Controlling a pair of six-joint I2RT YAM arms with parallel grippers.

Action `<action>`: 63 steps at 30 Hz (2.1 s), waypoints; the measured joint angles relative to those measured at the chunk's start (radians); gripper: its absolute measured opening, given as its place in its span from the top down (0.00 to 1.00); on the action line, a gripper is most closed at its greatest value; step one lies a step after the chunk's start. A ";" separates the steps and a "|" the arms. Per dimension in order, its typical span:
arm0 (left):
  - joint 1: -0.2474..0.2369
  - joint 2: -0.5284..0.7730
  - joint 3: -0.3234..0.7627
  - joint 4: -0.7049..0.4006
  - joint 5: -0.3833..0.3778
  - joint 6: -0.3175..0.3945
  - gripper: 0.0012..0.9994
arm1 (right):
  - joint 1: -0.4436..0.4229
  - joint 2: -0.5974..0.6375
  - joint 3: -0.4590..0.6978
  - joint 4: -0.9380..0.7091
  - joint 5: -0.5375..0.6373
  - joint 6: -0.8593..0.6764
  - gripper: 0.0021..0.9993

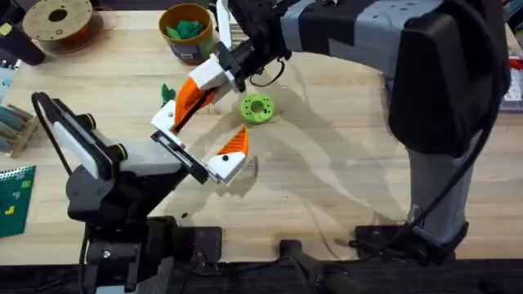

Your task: Pick up the gripper from the table and insert it into the empty holder that is missing its gripper. Then pick up a screw, insert it into the mounting hole, and use the screwdriver to tighten it. Finally, clean up the table by picking up the vegetable and placing it into the bucket.

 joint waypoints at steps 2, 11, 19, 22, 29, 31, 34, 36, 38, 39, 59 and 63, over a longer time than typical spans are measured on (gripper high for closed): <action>0.000 0.000 0.000 0.000 0.000 0.000 0.01 | 0.000 0.000 0.000 0.001 0.000 0.002 0.96; 0.000 0.000 0.000 0.000 0.001 0.000 0.01 | 0.003 0.000 0.000 0.002 0.000 0.006 0.99; 0.001 0.000 0.000 0.000 -0.001 0.000 0.01 | 0.006 0.000 0.000 0.004 0.003 0.009 0.92; 0.001 0.000 0.000 0.000 -0.001 0.000 0.01 | 0.006 0.000 0.000 0.003 0.008 0.010 0.85; 0.000 0.000 0.000 0.000 0.007 0.000 0.01 | 0.007 0.000 0.000 0.007 0.022 0.010 0.81; 0.000 0.000 0.000 0.000 0.007 0.000 0.01 | 0.007 0.000 0.000 0.007 0.026 0.010 0.79; 0.000 0.000 0.000 0.000 0.007 0.000 0.01 | 0.007 0.000 0.000 0.006 0.030 0.010 0.77; 0.000 0.000 0.000 0.000 0.007 0.000 0.01 | 0.007 0.000 0.000 0.007 0.030 0.010 0.77; 0.000 0.000 0.000 0.000 0.007 0.000 0.01 | 0.006 0.000 0.000 0.006 0.032 0.010 0.75; 0.000 0.000 0.000 0.000 0.008 0.000 0.01 | 0.006 0.000 0.000 0.006 0.033 0.010 0.74; -0.009 0.000 0.000 -0.003 0.080 0.016 0.01 | -0.028 0.000 0.000 0.008 0.065 0.010 0.30; -0.009 0.000 0.000 -0.003 0.083 0.016 0.01 | -0.042 0.000 0.000 0.009 0.071 0.010 0.21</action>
